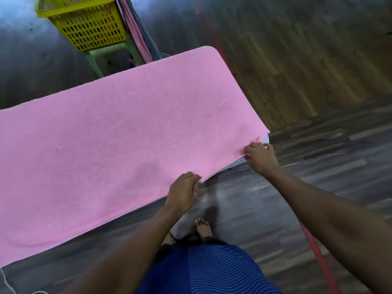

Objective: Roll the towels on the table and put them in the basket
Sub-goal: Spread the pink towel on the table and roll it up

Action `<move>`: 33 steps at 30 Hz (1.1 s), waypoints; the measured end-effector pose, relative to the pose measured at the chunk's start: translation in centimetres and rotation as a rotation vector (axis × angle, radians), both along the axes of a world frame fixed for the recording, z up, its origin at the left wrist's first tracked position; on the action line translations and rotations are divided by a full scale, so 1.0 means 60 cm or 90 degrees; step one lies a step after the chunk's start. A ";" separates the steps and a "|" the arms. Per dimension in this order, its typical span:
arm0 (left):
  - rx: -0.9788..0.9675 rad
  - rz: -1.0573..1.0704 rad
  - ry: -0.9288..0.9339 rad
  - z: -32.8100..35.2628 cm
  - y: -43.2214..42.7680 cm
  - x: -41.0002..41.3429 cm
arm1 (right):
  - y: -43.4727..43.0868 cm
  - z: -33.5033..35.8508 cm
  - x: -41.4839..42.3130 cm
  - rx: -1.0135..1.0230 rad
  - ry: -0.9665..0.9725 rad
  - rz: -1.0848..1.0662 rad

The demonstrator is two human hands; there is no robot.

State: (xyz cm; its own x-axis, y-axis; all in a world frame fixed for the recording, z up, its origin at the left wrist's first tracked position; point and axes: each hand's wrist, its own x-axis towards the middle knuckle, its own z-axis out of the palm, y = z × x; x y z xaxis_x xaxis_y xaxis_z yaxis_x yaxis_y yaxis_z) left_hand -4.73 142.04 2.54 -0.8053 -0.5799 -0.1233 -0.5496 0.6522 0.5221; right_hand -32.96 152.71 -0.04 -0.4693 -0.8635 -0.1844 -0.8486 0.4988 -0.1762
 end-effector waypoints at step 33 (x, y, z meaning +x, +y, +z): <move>0.011 0.383 -0.022 0.050 -0.132 0.320 | -0.263 0.101 0.430 -0.034 -0.307 0.046</move>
